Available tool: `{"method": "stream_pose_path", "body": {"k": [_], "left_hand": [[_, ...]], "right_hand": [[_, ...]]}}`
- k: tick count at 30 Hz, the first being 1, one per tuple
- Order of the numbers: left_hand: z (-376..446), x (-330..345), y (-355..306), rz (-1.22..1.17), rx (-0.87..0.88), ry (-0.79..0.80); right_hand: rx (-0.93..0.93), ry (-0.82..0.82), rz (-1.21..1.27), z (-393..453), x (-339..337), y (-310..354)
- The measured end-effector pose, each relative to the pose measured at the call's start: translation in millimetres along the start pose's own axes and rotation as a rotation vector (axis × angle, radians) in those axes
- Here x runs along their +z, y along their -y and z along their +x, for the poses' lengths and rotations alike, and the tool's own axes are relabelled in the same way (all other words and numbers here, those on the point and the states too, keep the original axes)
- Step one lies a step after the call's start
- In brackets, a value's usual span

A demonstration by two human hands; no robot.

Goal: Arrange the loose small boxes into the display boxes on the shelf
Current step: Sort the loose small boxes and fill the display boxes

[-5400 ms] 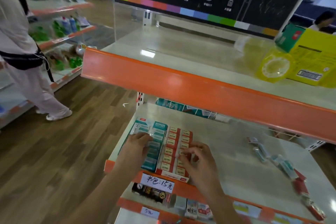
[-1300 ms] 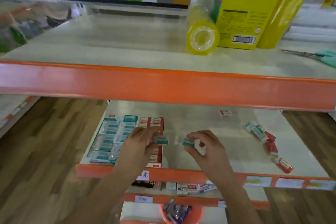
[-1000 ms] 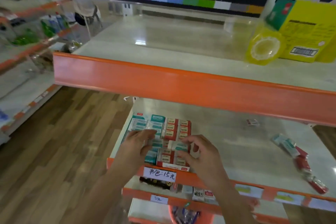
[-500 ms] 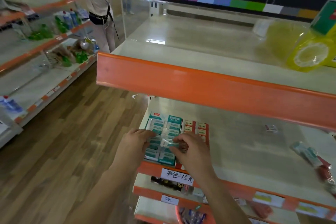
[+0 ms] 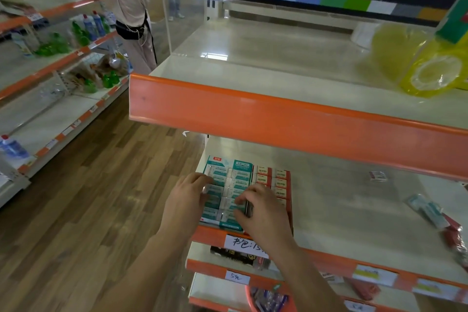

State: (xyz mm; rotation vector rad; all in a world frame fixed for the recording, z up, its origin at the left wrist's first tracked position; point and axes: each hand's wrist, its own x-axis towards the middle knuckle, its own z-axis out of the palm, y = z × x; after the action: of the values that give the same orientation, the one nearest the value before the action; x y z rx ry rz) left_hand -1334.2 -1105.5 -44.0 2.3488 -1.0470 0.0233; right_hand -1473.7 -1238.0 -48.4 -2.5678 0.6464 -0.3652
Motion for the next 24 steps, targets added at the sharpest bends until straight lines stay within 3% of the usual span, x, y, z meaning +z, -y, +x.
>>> {"method": "stream_pose_path", "body": {"k": [6, 13, 17, 24], "left_hand": [[-0.2, 3.0, -7.2, 0.004, -0.067, -0.043], [-3.9, 8.7, -33.3, -0.007, 0.034, -0.073], [-3.0, 24.4, -62.4, -0.03, 0.108, -0.038], [-1.0, 59.6, -121.3, -0.02, 0.229, 0.053]], "right_hand": [[-0.002, -0.018, 0.006, -2.1, 1.5, 0.3], [-0.002, -0.135, 0.145, -9.2, -10.5, -13.8], [0.092, -0.236, 0.14, -11.4, -24.8, -34.4], [0.279, -0.264, 0.1, -28.6, -53.8, -90.2]]}}
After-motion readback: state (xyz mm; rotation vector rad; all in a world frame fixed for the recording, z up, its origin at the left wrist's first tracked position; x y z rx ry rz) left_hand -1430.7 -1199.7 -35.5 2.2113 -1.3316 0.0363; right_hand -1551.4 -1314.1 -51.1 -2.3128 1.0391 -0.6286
